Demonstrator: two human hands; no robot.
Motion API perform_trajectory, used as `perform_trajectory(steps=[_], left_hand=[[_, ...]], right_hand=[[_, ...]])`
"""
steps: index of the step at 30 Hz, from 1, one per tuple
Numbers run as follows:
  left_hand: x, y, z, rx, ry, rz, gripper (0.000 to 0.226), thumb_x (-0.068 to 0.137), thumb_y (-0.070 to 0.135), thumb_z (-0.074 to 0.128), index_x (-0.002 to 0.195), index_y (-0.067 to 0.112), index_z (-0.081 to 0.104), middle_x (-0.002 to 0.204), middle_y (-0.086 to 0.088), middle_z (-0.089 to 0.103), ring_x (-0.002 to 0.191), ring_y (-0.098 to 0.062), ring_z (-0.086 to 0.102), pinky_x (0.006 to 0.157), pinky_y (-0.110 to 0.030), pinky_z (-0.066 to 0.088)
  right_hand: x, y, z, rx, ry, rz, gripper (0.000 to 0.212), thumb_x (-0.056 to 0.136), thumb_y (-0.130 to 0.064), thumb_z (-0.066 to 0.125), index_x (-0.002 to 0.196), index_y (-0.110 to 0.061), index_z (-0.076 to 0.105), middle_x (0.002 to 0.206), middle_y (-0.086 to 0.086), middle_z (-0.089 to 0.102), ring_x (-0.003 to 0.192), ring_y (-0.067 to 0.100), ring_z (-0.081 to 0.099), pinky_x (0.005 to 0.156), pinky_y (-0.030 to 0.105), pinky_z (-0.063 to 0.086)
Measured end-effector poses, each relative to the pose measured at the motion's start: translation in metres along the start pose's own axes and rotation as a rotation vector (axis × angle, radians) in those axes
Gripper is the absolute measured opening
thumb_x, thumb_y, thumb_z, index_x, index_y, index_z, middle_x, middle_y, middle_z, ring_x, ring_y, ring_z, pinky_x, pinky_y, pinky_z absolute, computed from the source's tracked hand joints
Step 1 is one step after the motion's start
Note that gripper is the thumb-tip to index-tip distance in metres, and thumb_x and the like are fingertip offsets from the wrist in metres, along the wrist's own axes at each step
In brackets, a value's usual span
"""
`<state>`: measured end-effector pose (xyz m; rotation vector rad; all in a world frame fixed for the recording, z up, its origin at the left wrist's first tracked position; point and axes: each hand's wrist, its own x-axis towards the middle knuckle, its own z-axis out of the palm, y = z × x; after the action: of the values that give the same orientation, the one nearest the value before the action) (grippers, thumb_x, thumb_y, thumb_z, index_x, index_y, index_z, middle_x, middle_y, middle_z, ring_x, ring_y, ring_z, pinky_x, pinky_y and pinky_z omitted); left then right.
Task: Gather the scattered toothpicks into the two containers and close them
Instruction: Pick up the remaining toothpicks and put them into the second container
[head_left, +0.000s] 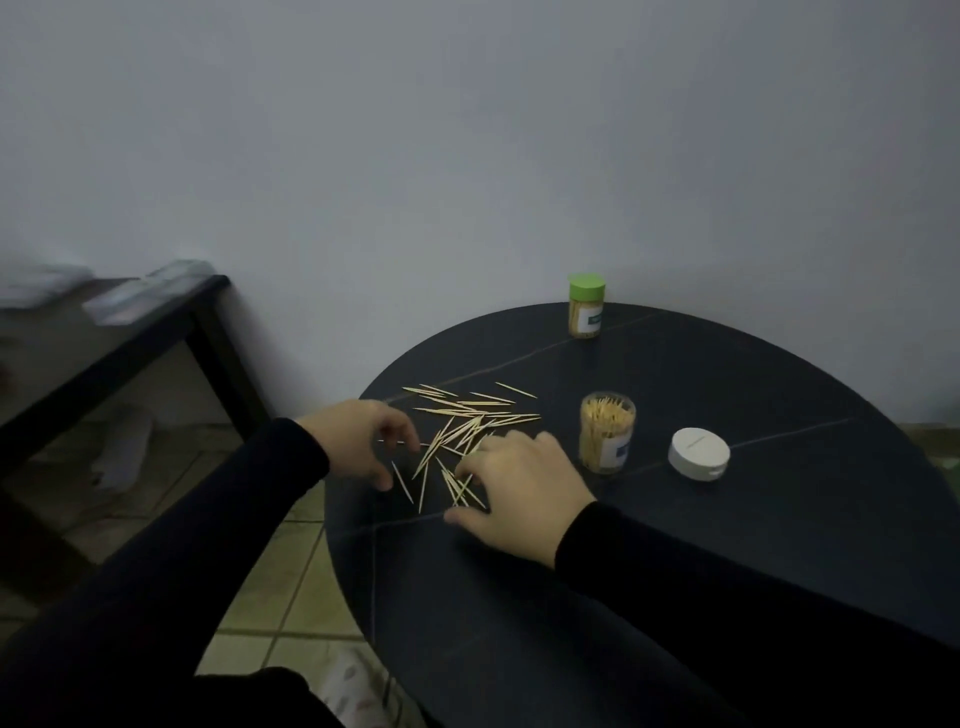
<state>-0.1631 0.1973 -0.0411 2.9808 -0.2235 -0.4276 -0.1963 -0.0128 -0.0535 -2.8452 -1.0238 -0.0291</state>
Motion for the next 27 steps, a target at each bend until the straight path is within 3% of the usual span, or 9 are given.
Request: perform_trajectory(steps=[5, 8, 13, 15, 17, 19, 21, 23, 27], left_hand=[[0.004, -0.018, 0.015, -0.231, 0.064, 0.055, 0.023, 0.071, 0.021, 0.082, 0.073, 0.039, 0.067, 0.085, 0.014, 0.063, 0.079, -0.003, 0.054, 0.073, -0.018, 0.042], [0.012, -0.02, 0.021, -0.283, 0.078, 0.095, 0.022, 0.074, 0.024, 0.08, 0.071, 0.041, 0.067, 0.083, 0.017, 0.066, 0.078, 0.0, 0.055, 0.075, -0.016, 0.042], [0.032, -0.009, 0.029, -0.35, 0.238, 0.131, 0.023, 0.073, 0.027, 0.08, 0.072, 0.043, 0.064, 0.089, 0.016, 0.061, 0.089, -0.002, 0.055, 0.085, -0.024, 0.045], [0.042, -0.009, 0.026, -0.311, 0.287, 0.107, 0.028, 0.069, 0.034, 0.083, 0.087, 0.04, 0.062, 0.103, 0.01, 0.057, 0.102, -0.009, 0.054, 0.092, -0.028, 0.044], [0.05, -0.012, 0.023, -0.225, 0.282, 0.037, 0.062, 0.065, 0.045, 0.083, 0.119, 0.035, 0.055, 0.126, 0.004, 0.048, 0.12, -0.015, 0.043, 0.104, -0.033, 0.038], [0.054, -0.015, 0.021, -0.164, 0.234, -0.015, 0.093, 0.063, 0.056, 0.08, 0.142, 0.031, 0.037, 0.145, 0.002, 0.033, 0.133, -0.021, 0.028, 0.112, -0.039, 0.028], [0.059, -0.019, 0.019, -0.121, 0.181, -0.029, 0.105, 0.063, 0.062, 0.076, 0.149, 0.031, 0.024, 0.155, 0.004, 0.02, 0.139, -0.025, 0.018, 0.115, -0.041, 0.022], [0.064, -0.02, 0.018, -0.081, 0.128, -0.031, 0.106, 0.065, 0.065, 0.074, 0.151, 0.033, 0.019, 0.158, 0.007, 0.014, 0.14, -0.027, 0.015, 0.116, -0.043, 0.02], [0.076, -0.019, 0.017, -0.041, 0.113, -0.004, 0.094, 0.069, 0.066, 0.07, 0.147, 0.033, 0.029, 0.153, 0.009, 0.026, 0.135, -0.022, 0.022, 0.113, -0.042, 0.023]], right_hand=[[0.024, -0.01, 0.018, 0.021, -0.018, 0.11, 0.047, 0.087, -0.058, 0.054, 0.118, -0.023, 0.061, 0.117, 0.0, 0.06, 0.112, 0.024, 0.051, 0.096, 0.044, 0.034], [0.034, -0.005, 0.018, -0.011, -0.005, 0.15, 0.033, 0.091, -0.048, 0.053, 0.11, -0.023, 0.063, 0.111, -0.001, 0.064, 0.109, 0.023, 0.054, 0.096, 0.044, 0.033], [0.052, 0.011, 0.006, -0.168, -0.082, 0.223, 0.023, 0.092, -0.033, 0.054, 0.109, -0.021, 0.062, 0.106, 0.002, 0.065, 0.103, 0.024, 0.058, 0.094, 0.045, 0.034], [0.062, 0.015, -0.001, -0.237, -0.118, 0.245, 0.024, 0.093, -0.031, 0.054, 0.111, -0.017, 0.06, 0.108, 0.005, 0.065, 0.103, 0.026, 0.057, 0.093, 0.045, 0.035], [0.075, 0.02, -0.009, -0.282, -0.18, 0.266, 0.036, 0.09, -0.037, 0.06, 0.118, -0.015, 0.058, 0.114, 0.007, 0.063, 0.108, 0.027, 0.055, 0.094, 0.046, 0.035], [0.091, 0.027, -0.015, -0.308, -0.288, 0.275, 0.064, 0.08, -0.049, 0.069, 0.131, -0.015, 0.05, 0.126, 0.009, 0.057, 0.118, 0.029, 0.049, 0.1, 0.048, 0.034], [0.105, 0.035, -0.019, -0.3, -0.387, 0.275, 0.089, 0.073, -0.055, 0.074, 0.143, -0.014, 0.037, 0.139, 0.012, 0.047, 0.129, 0.031, 0.041, 0.106, 0.05, 0.031], [0.116, 0.041, -0.02, -0.238, -0.464, 0.275, 0.101, 0.07, -0.054, 0.077, 0.149, -0.015, 0.028, 0.146, 0.012, 0.041, 0.134, 0.031, 0.037, 0.107, 0.049, 0.032], [0.124, 0.049, -0.016, -0.154, -0.528, 0.255, 0.101, 0.069, -0.053, 0.078, 0.15, -0.019, 0.028, 0.147, 0.01, 0.04, 0.133, 0.03, 0.037, 0.103, 0.045, 0.039]])
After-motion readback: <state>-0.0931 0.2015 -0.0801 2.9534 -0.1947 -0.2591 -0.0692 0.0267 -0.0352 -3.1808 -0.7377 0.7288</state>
